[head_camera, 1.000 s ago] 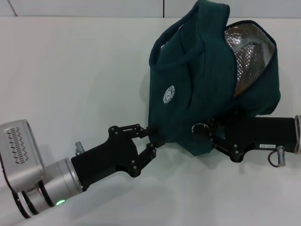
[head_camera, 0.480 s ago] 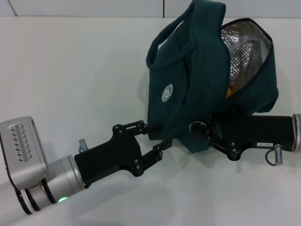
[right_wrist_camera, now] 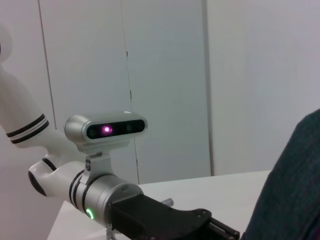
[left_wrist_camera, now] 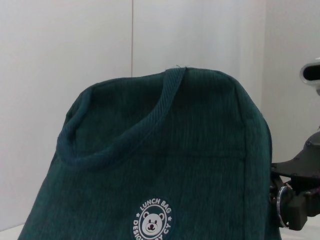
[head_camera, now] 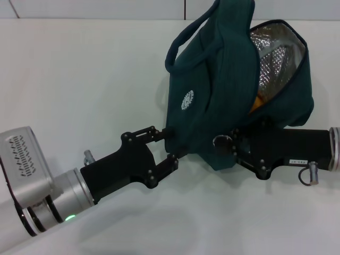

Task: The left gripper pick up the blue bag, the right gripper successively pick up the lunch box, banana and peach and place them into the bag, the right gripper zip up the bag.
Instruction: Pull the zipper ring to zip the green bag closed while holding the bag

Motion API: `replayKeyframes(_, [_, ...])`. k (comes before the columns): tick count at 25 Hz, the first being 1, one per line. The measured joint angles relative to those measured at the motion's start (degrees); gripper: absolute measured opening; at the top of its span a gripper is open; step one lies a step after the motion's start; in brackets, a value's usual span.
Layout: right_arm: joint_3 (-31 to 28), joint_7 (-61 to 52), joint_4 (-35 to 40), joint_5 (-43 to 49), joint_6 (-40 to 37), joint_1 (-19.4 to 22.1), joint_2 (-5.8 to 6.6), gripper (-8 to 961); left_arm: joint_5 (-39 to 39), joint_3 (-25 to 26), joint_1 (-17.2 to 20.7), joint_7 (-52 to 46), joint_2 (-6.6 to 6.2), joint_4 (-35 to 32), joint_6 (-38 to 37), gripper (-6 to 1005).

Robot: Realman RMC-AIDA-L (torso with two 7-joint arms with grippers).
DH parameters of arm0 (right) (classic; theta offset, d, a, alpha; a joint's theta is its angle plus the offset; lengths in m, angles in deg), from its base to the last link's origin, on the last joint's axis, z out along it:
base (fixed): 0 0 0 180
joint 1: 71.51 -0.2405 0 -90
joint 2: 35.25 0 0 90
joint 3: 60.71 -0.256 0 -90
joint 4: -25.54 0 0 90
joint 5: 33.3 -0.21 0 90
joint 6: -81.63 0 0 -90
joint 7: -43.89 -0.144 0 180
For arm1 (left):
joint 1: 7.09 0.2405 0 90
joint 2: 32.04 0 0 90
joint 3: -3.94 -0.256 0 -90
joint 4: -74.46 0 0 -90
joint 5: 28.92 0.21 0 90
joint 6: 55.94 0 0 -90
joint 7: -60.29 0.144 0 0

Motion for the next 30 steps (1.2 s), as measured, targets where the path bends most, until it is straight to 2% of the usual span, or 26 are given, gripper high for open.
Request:
replayKeyframes(10, [0.0,0.0,0.0,-0.3,0.0,0.1,0.0,41,-0.1,0.0,-1.5,0.1,0.0,0.0,0.6,448])
replayKeyframes(20, [-0.3,-0.1,0.0,-0.8,-0.1,0.6,0.19,41,0.1,-0.1,-2.3,0.1,0.0,-0.1,0.8,354])
replayKeyframes(26, [-0.5,-0.1,0.0,-2.0,0.0,1.0,0.41,41,1.1,-0.5,-2.7,0.2,0.0,-0.1,0.8,355])
replayKeyframes(30, [-0.5,0.0,0.1,-2.1,0.0,1.3,0.44,41,0.8,-0.2,-2.6,0.2,0.0,-0.1,0.8,297])
